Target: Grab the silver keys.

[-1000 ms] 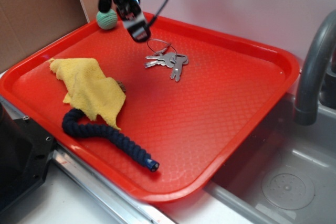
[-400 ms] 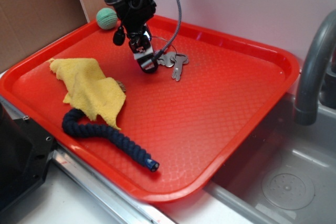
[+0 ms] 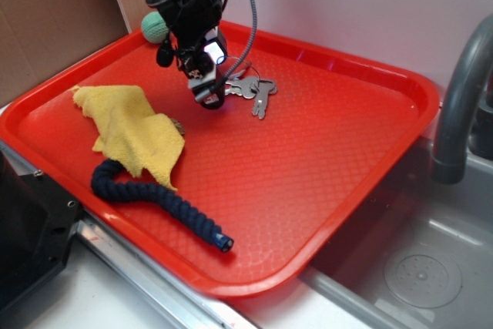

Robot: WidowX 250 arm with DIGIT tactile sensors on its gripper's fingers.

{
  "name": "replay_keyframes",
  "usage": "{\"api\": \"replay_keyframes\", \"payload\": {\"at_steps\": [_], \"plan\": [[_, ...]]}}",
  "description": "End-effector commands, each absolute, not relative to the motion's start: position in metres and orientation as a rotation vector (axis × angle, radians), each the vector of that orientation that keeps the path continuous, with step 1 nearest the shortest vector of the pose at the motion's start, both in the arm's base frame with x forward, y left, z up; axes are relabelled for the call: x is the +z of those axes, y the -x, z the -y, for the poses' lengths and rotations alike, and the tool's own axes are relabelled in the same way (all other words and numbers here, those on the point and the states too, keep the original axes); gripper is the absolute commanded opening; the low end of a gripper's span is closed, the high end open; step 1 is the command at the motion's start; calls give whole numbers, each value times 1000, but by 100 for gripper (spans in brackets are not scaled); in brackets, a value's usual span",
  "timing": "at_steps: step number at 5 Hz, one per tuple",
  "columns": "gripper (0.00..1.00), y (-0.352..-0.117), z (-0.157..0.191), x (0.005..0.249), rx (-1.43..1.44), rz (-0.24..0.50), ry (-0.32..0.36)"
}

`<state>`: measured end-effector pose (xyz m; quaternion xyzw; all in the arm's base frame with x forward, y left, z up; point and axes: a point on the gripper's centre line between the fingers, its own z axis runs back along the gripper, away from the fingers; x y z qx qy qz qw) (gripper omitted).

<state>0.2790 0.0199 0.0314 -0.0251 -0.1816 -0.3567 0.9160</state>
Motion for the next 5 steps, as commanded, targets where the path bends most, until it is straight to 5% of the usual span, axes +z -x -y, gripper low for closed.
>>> {"api": "replay_keyframes", "payload": {"at_steps": [1, 4, 5], "plan": [[0, -295, -15, 51, -732, 457, 10], [0, -294, -19, 54, -693, 433, 8], [0, -272, -36, 93, -500, 492, -50]]}}
